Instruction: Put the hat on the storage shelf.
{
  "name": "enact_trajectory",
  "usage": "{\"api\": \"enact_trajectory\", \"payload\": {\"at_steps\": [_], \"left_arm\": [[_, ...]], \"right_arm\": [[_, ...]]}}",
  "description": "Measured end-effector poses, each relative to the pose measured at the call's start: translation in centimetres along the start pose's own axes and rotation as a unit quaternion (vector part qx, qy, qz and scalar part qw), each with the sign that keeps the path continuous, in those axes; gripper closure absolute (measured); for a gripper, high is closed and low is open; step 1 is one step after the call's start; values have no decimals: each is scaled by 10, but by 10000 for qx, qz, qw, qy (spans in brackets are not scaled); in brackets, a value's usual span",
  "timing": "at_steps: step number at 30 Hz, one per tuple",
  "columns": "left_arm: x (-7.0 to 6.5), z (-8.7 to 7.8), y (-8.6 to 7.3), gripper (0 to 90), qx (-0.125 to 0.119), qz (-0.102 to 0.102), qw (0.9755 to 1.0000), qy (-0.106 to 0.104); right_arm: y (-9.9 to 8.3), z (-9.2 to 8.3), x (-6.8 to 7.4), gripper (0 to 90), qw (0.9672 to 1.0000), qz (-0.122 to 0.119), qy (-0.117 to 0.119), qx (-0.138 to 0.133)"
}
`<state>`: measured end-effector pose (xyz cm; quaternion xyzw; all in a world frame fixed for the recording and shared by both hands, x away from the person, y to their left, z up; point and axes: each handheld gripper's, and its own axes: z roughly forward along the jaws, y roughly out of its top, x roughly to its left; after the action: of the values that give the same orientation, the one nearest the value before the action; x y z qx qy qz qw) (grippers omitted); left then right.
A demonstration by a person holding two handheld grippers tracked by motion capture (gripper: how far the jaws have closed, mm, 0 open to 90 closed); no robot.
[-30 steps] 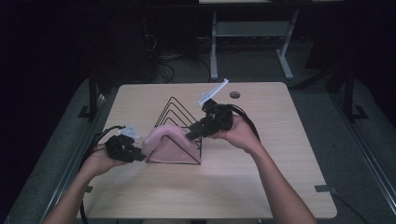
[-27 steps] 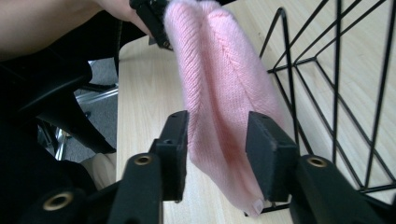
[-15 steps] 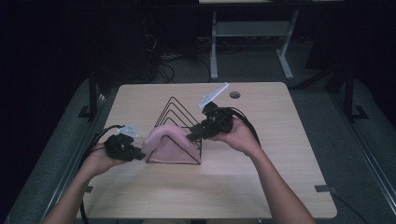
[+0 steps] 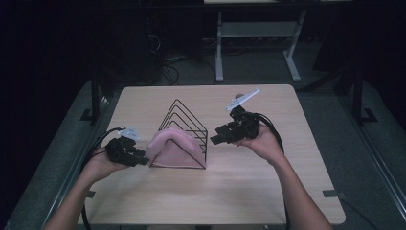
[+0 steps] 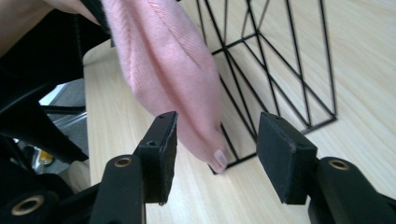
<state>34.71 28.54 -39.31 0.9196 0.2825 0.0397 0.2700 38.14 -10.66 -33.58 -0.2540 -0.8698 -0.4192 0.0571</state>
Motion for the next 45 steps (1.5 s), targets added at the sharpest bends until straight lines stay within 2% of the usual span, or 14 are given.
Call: {"api": "enact_trajectory", "payload": {"at_steps": [3,4,9,15,17,24,36,45], "left_arm": [[1,-2,-1,607,-7,-23,10000,-1],[2,-3,-1,607,-7,-35,10000,-8],[2,-4,-2,594,-39,-75,10000,19],[3,-6,-4,576,-43,-76,10000,39],[4,-7,-5,571,-28,-87,9999,47],[5,-9,-6,539,-88,-179,9998,83],[5,-10,-5,506,-56,-104,9999,123],[3,-9,-4,497,-35,-112,9999,67]], "right_arm": [[-2,-4,-2,453,10000,6,-49,-41],[-4,-8,-4,416,9999,54,-112,-61],[-10,-15,-10,378,9994,194,-242,-136],[-18,-19,-16,352,9990,290,-296,-144],[-21,-21,-18,352,9987,381,-324,-135],[-31,-26,-23,334,9982,463,-368,-86],[-52,-47,-30,327,9959,709,-543,-109],[-67,-59,-32,319,9939,860,-675,-164]]}}
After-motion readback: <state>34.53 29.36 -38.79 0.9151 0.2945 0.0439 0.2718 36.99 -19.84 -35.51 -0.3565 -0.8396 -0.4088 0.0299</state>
